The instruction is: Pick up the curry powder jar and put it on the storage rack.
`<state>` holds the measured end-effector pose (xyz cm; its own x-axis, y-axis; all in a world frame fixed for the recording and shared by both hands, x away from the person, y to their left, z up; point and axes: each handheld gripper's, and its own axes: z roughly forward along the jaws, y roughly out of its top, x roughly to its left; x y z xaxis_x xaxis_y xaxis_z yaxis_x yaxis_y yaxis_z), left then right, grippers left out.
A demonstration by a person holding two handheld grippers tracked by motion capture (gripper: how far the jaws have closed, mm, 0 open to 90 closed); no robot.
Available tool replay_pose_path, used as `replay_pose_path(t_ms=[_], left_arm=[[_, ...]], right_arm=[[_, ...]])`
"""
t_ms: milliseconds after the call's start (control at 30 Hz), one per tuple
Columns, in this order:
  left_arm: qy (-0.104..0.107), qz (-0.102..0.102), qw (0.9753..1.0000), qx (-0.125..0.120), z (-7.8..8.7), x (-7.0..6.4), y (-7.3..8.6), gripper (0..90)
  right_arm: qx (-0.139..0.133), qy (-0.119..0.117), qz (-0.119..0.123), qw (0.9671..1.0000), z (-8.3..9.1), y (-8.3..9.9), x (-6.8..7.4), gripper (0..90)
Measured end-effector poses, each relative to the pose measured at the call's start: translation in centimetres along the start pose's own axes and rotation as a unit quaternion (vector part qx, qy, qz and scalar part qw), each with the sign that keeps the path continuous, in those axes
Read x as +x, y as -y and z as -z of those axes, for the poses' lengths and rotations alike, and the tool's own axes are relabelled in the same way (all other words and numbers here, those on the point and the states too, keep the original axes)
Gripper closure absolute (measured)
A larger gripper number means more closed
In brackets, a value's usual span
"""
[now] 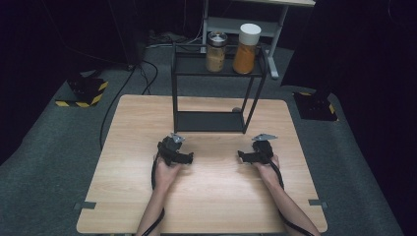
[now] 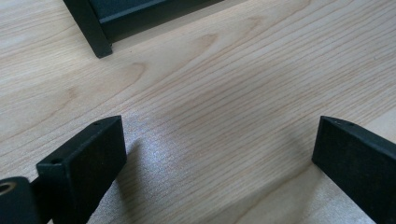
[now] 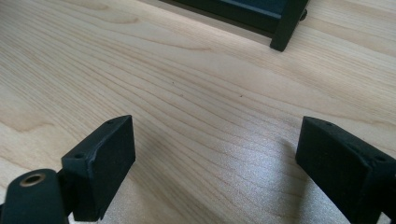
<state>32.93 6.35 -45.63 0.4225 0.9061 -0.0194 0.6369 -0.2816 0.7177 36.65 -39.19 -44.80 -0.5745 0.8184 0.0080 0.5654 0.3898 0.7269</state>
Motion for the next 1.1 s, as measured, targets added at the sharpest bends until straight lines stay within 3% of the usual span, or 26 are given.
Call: replay_pose_path(t_ms=[133,1100], left_arm=[[0.0,0.0,1.0,0.0,0.0,0.0,0.0,2.7],[0.0,0.0,1.0,0.0,0.0,0.0,-0.01,2.7]], right_arm=[[0.004,0.004,0.012,0.9999,-0.1,-0.15,0.26,9.9],[0.005,0.003,0.012,0.9999,-0.13,-0.18,0.27,9.2]])
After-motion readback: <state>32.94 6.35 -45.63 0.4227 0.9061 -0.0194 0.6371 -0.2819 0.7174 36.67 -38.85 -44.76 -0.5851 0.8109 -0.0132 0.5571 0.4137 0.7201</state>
